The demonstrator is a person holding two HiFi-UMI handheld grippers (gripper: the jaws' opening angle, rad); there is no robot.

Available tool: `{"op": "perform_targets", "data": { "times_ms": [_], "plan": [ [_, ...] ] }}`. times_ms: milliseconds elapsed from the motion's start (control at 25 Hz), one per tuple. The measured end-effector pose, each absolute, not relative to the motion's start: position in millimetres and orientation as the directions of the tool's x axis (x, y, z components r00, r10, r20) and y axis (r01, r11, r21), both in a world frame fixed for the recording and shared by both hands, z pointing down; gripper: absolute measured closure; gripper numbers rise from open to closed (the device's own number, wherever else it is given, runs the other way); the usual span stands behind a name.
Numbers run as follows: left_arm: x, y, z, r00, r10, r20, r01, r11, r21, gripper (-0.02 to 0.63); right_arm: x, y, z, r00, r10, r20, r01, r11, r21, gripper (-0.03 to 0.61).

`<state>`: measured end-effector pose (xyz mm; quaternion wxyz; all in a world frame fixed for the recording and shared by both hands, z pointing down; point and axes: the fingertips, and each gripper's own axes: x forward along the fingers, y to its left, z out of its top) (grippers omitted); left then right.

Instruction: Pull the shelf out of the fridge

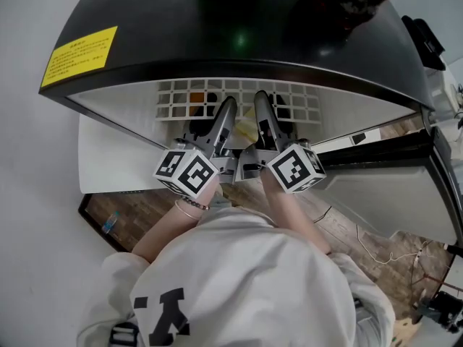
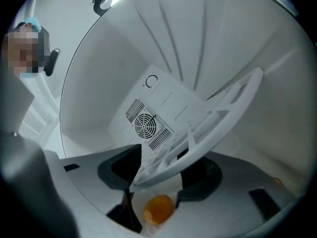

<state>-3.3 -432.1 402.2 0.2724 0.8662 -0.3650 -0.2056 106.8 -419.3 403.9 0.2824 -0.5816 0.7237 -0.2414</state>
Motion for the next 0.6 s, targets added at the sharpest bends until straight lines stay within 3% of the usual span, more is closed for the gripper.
{"op": "perform_targets", "data": {
  "times_ms": [600],
  "plan": [
    [4.1, -451.4, 399.7, 0.656, -0.739, -0.154, -0.498, -0.577, 0.648, 0.385, 111.5, -435.7, 404.9, -0.147, -0.982, -0.117, -0.671, 0.186, -0.718, 0.353]
  ]
}}
